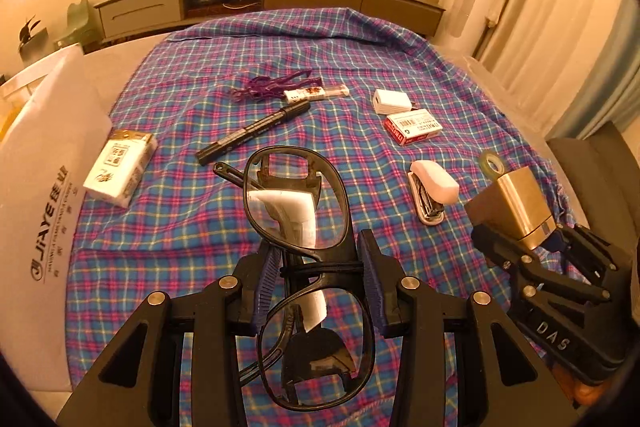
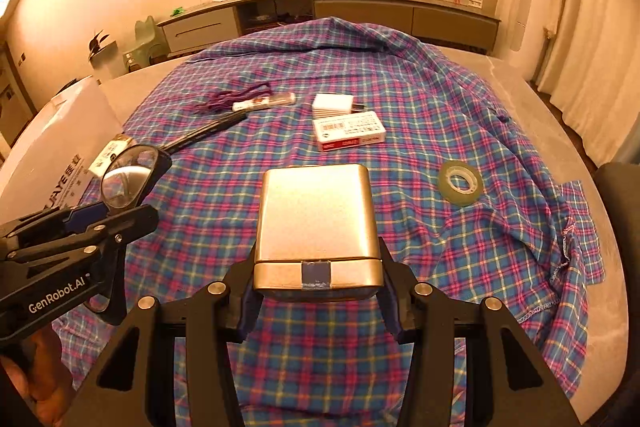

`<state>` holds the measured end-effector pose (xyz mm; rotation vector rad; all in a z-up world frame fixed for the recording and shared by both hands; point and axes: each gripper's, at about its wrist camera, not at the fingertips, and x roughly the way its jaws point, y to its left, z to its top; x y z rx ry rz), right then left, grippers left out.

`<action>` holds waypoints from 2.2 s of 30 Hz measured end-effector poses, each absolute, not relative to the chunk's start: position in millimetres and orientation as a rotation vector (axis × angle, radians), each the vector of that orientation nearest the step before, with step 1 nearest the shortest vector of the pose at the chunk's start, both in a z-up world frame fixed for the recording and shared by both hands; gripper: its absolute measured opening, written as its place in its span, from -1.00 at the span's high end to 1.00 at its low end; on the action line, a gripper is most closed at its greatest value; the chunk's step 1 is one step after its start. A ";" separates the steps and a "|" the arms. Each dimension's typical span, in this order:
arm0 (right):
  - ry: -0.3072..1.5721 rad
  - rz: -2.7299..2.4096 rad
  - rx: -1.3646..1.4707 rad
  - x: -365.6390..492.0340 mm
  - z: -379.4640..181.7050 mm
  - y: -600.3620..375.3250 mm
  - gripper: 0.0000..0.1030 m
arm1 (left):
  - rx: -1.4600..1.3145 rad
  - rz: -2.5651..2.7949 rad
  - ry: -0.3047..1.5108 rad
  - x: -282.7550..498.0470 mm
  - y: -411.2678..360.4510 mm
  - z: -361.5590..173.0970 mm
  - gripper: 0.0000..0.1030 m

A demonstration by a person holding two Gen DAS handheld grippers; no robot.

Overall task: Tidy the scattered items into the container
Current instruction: 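Carry the glasses and gold tin together over the orange-lined white box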

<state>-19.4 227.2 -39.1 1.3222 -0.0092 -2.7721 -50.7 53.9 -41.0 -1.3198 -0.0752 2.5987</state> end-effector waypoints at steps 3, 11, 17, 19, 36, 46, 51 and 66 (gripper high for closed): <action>0.024 -2.752 1.316 -15.2 -34.9 210.5 0.03 | -1.305 2.606 -0.090 -45.1 45.6 -34.3 0.20; 0.089 -2.710 1.270 -7.6 -17.1 167.6 0.03 | -1.262 2.642 -0.141 -31.5 14.9 -12.7 0.20; 0.119 -2.672 1.239 -5.2 -2.5 140.2 0.03 | -1.219 2.674 -0.195 -19.3 -13.4 6.2 0.20; 0.132 -2.664 1.223 -4.8 3.5 130.4 0.03 | -1.206 2.682 -0.216 -16.0 -23.2 11.8 0.20; 0.207 -2.562 1.117 1.4 40.5 47.9 0.03 | -1.132 2.754 -0.353 11.2 -102.6 52.3 0.20; 0.238 -2.485 1.069 -0.9 58.1 -0.3 0.03 | -1.113 2.826 -0.383 19.2 -149.7 71.3 0.20; 0.243 -2.446 1.057 -4.3 64.4 -21.7 0.03 | -1.117 2.864 -0.392 19.9 -174.9 75.6 0.20; 0.285 -2.367 1.026 -22.8 78.0 -73.7 0.03 | -1.154 2.935 -0.370 11.2 -228.2 79.5 0.19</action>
